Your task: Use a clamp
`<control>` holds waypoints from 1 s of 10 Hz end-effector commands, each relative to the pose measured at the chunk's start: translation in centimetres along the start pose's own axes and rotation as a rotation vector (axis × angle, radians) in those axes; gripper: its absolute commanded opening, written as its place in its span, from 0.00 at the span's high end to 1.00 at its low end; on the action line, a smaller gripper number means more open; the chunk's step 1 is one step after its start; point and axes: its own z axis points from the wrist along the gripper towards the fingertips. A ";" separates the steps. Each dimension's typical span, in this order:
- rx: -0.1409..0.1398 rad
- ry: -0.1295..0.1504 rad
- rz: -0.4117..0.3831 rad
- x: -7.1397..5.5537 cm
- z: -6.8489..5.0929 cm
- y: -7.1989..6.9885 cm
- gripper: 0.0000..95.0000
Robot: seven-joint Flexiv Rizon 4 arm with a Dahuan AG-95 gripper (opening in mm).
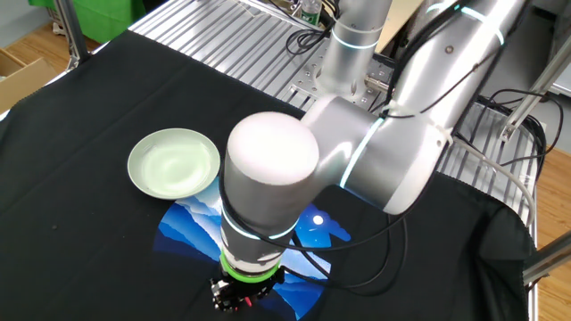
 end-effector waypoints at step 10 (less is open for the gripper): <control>-0.026 -0.059 0.013 0.3 -0.2 -0.3 0.60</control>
